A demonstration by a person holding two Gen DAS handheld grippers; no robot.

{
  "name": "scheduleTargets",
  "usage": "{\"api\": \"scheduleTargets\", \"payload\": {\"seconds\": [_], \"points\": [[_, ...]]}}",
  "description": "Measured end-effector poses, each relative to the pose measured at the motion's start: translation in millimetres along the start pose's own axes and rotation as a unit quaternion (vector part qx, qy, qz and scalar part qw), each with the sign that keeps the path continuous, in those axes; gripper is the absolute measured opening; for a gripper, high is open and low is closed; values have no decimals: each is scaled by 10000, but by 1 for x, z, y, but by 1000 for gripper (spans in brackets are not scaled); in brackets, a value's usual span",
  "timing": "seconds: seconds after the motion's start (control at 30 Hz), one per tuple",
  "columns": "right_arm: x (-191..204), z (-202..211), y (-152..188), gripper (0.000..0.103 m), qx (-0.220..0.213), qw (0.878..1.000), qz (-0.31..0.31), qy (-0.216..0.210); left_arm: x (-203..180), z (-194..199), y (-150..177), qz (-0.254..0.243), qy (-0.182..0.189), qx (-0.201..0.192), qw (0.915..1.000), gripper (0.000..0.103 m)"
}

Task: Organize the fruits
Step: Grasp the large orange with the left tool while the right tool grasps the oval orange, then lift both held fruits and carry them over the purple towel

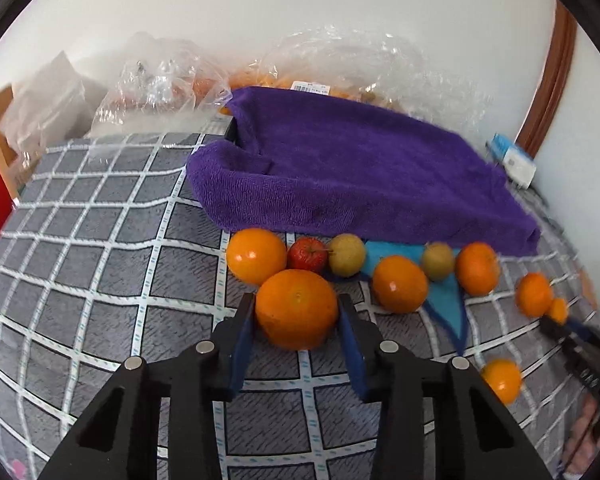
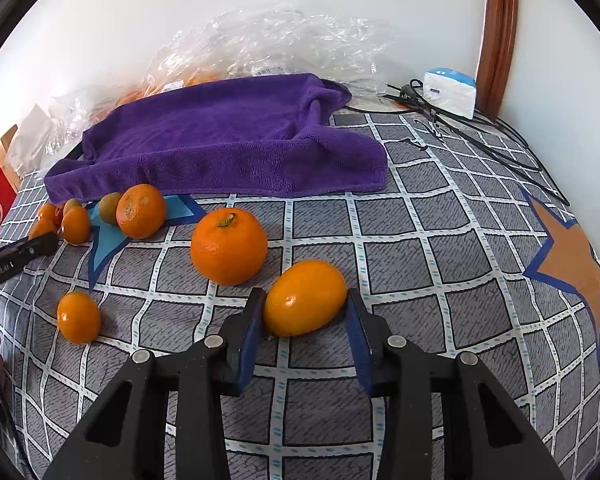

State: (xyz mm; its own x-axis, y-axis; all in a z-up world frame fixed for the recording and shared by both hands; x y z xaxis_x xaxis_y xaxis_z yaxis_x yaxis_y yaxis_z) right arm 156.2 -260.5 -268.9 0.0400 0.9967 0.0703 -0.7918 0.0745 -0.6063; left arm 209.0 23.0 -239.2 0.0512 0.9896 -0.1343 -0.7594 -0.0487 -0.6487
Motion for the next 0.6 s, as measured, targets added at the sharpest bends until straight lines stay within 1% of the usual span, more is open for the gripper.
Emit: {"api": "scheduleTargets", "payload": {"seconds": [0.1, 0.3, 0.43, 0.53, 0.6], "points": [[0, 1, -1, 39, -26, 10000, -29, -22, 4, 2, 0, 176, 139, -55, 9997, 37], [-2, 4, -3, 39, -100, 9997, -147, -168, 11, 10, -2, 374, 201, -255, 9988, 37], [-2, 7, -4, 39, -189, 9996, -123, -149, 11, 13, -3, 381, 229, -320, 9985, 37], [-1, 8, -2, 39, -182, 9997, -120, -106, 9, 19, -7, 361, 256, -469, 9979, 37], [1, 12, -3, 39, -193, 9996, -114, -145, 10, 23, -10, 323, 171, -561, 9978, 37]]}}
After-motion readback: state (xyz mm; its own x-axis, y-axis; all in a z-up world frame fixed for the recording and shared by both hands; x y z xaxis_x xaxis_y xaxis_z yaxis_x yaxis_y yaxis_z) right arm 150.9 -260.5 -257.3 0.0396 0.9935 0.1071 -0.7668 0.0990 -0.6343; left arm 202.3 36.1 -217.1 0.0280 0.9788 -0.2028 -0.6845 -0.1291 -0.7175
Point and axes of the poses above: each gripper's, at about its wrist camera, not at the fingertips, and z roughly against the way its jaws point, x to its left, y to its underside, the point moved 9 cm from there along -z, roughly the way its jaws point, and after that the axes turned 4 degrees about -z, right-handed, at the moved point
